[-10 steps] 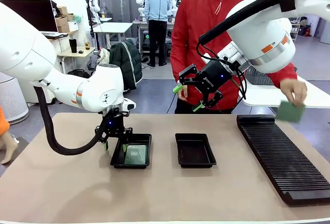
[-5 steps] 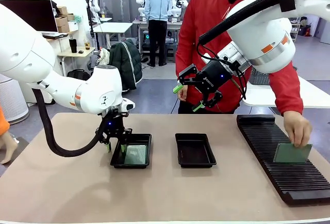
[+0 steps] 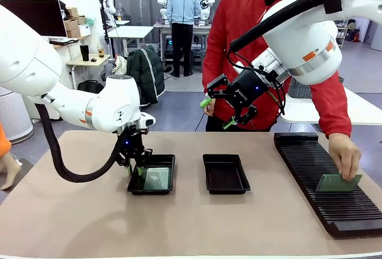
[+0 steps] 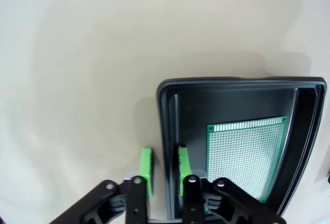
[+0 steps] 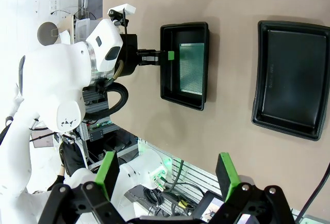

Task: Inspect and transfer BCBs to ESD trays.
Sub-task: Pick up the ESD tray and place it on the left side of the table.

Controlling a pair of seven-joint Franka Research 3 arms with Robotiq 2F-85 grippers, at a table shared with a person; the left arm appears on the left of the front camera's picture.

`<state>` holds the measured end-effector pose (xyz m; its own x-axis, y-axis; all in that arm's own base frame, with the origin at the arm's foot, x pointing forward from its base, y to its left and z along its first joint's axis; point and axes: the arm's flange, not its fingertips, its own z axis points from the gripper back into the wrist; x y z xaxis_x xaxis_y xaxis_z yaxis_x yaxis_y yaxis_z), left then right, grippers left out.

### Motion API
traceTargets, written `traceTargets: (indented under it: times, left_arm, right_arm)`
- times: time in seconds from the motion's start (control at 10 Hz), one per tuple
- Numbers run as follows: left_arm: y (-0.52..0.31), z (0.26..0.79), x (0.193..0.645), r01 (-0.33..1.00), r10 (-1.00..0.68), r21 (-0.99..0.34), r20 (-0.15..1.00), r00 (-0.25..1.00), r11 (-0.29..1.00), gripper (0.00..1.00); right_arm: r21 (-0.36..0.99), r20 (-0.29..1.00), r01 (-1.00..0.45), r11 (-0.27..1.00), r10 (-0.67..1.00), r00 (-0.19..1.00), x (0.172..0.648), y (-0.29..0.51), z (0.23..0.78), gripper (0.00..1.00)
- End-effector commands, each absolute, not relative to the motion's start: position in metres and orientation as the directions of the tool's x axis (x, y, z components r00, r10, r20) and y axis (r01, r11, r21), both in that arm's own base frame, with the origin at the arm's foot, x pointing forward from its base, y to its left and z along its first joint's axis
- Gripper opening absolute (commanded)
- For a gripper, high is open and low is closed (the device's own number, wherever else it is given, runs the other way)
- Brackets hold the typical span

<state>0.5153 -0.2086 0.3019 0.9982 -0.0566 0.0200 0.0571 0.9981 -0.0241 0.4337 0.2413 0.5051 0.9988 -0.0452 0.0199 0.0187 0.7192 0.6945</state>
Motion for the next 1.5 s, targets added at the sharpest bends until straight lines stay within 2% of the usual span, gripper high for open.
traceTargets:
  times: [0.0,0.4,0.7,1.0,1.4]
  left_arm:
    - [-0.203,0.297,0.509,0.071,-0.070,-0.046,0.023,0.997,0.996,0.20]
    - [-0.204,0.300,0.508,0.070,-0.068,-0.053,0.029,0.997,0.996,0.00]
    - [-0.203,0.303,0.507,0.062,-0.060,-0.070,0.028,0.998,0.996,0.00]
    - [-0.195,0.314,0.503,0.093,-0.091,-0.153,0.021,0.996,0.984,0.00]
    - [-0.177,0.333,0.499,0.084,-0.071,-0.224,0.067,0.995,0.971,0.00]
  right_arm:
    - [0.692,0.017,0.023,0.721,-0.048,0.999,0.436,0.242,0.506,1.00]
    - [0.692,0.017,0.023,0.721,-0.048,0.999,0.436,0.242,0.506,1.00]
    - [0.692,0.017,0.023,0.721,-0.048,0.999,0.436,0.242,0.506,1.00]
    - [0.692,0.017,0.023,0.721,-0.048,0.999,0.436,0.242,0.506,1.00]
    - [0.692,0.017,0.023,0.721,-0.048,0.999,0.436,0.242,0.506,1.00]
